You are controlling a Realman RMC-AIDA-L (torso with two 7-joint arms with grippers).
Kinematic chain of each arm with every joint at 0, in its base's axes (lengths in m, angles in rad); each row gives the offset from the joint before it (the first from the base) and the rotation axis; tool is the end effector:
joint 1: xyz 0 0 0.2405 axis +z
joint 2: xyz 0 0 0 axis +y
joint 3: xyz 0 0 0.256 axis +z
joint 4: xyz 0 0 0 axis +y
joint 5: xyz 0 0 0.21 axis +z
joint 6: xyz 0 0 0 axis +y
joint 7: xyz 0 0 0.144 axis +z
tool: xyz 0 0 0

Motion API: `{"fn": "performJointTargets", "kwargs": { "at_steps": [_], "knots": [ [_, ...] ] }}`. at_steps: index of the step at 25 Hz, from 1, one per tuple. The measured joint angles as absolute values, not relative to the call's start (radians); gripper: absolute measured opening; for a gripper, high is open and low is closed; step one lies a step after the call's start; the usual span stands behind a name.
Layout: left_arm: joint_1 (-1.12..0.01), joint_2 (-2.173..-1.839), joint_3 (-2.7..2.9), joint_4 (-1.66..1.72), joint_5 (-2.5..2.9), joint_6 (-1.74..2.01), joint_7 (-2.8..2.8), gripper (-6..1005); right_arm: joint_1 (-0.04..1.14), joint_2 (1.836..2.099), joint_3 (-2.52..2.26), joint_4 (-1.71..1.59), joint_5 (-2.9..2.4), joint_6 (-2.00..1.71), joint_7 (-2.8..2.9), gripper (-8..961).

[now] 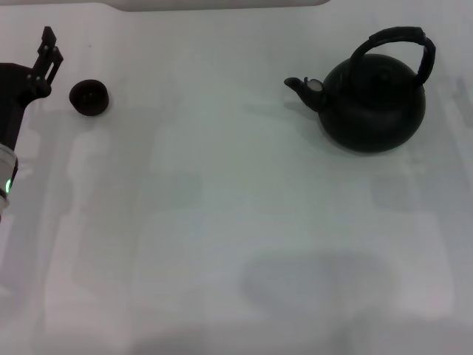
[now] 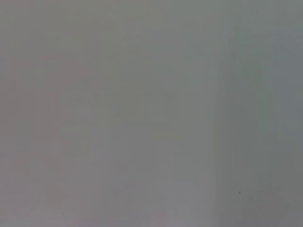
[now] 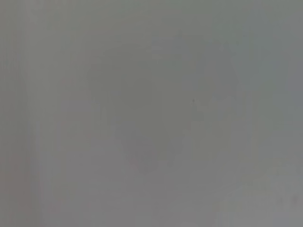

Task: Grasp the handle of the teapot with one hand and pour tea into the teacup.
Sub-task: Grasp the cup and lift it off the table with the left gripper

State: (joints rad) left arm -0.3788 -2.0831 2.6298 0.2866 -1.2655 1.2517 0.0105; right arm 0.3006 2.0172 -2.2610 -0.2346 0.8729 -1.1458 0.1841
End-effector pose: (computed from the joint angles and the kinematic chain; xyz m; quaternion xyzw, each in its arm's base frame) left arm -0.3187 0.3080 -0.0284 -0.6661 -0.2339 -0.3139 0.6349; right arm 0.3714 0.2989 0.0122 -0.6516 0.2843 0.2863 0.6423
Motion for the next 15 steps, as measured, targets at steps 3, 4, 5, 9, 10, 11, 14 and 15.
{"fn": "performJointTargets", "kwargs": {
  "at_steps": [3,4,5,9,10,11,14,15],
  "knots": [
    [-0.380,-2.082,2.630,0.287,-1.265,1.252,0.008,861,0.301,2.017,-2.261,-0.235,0.873,-1.146,0.184,872],
    [-0.380,-2.082,2.630,0.287,-1.266,1.252,0.008,862,0.301,2.017,-2.261,-0.235,0.873,-1.146,0.184,872],
    [-0.380,-2.082,2.630,0.287,-1.265,1.252,0.008,862,0.301,2.017,-2.261,-0.235,0.873,-1.146,0.184,872],
    [-0.382,-2.082,2.628,0.284,-1.266,1.251,0.008,862,0.301,2.017,-2.261,-0.235,0.873,-1.146,0.184,872],
    [-0.382,-2.082,2.628,0.283,-1.265,1.251,0.008,862,0.301,2.017,-2.261,-0.235,0.873,-1.146,0.184,872],
    [-0.382,-2.082,2.628,0.284,-1.266,1.251,0.008,862,0.301,2.017,-2.261,-0.235,0.873,-1.146,0.184,872],
    [-0.383,-2.083,2.625,0.292,-1.271,1.251,-0.001,862,0.301,2.017,-2.261,-0.235,0.873,-1.146,0.184,872],
    [-0.385,-2.082,2.623,0.296,-1.274,1.249,-0.011,862,0.301,2.017,-2.261,-0.235,0.873,-1.146,0.184,872]
  ]
}}
